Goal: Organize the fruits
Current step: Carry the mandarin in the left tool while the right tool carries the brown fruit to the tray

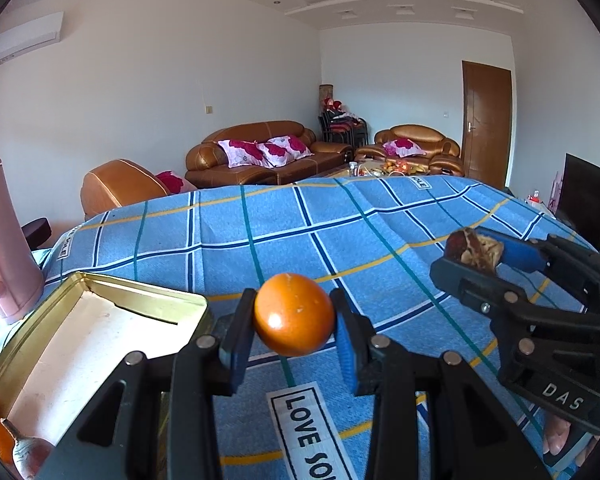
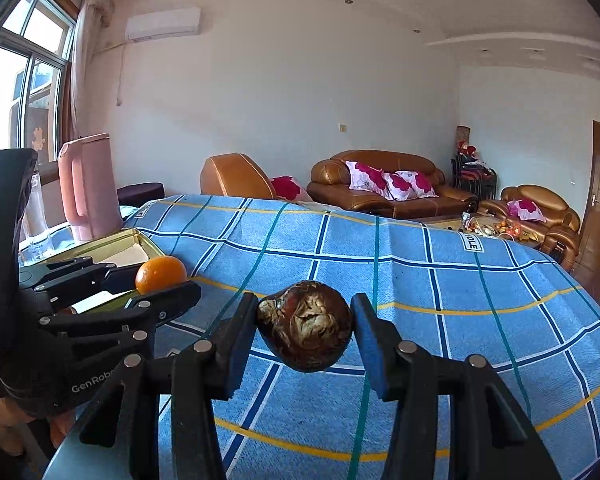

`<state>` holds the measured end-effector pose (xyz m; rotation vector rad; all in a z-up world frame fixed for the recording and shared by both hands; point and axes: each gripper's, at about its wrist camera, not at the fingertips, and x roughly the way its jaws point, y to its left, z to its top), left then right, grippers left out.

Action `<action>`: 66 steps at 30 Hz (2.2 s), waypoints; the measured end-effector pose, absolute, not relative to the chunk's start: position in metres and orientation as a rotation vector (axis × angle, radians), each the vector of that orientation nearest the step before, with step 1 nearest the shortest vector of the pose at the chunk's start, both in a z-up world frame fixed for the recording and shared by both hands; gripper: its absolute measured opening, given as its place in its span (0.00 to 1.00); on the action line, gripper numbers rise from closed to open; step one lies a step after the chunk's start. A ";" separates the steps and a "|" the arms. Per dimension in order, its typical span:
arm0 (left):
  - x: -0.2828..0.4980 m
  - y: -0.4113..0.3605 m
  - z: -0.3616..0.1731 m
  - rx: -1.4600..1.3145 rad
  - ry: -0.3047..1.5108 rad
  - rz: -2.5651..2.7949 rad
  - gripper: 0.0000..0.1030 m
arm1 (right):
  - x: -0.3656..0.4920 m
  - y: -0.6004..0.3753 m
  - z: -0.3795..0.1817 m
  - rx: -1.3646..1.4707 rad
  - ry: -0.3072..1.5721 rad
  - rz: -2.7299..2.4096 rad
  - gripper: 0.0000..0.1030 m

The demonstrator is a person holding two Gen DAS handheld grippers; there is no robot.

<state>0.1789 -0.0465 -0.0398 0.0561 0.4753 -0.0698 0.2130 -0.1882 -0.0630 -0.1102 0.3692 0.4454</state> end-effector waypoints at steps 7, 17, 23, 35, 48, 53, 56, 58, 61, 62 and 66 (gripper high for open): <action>0.170 -0.047 -0.039 0.067 0.454 -0.068 0.37 | 0.204 -0.188 -0.061 -0.107 0.354 0.455 0.48; 0.160 -0.045 -0.037 0.061 0.439 -0.073 0.37 | 0.188 -0.190 -0.059 -0.104 0.332 0.469 0.48; 0.152 -0.045 -0.036 0.072 0.426 -0.077 0.37 | 0.179 -0.188 -0.059 -0.105 0.322 0.482 0.48; 0.137 -0.039 -0.035 0.065 0.413 -0.075 0.37 | 0.169 -0.183 -0.058 -0.120 0.315 0.497 0.48; 0.119 -0.026 -0.033 0.054 0.403 -0.064 0.37 | 0.159 -0.176 -0.057 -0.115 0.321 0.538 0.48; 0.110 -0.018 -0.032 0.053 0.395 -0.055 0.37 | 0.154 -0.164 -0.058 -0.134 0.320 0.556 0.48; 0.105 -0.012 -0.031 0.045 0.392 -0.051 0.37 | 0.150 -0.158 -0.058 -0.146 0.319 0.567 0.48; 0.102 -0.008 -0.031 0.040 0.390 -0.046 0.37 | 0.148 -0.156 -0.058 -0.151 0.318 0.573 0.48; 0.099 -0.001 -0.031 0.030 0.387 -0.038 0.37 | 0.146 -0.151 -0.058 -0.155 0.318 0.582 0.48; 0.098 0.001 -0.031 0.028 0.387 -0.035 0.37 | 0.146 -0.149 -0.058 -0.157 0.319 0.585 0.48; 0.095 0.008 -0.031 0.021 0.383 -0.025 0.37 | 0.144 -0.141 -0.058 -0.166 0.319 0.594 0.48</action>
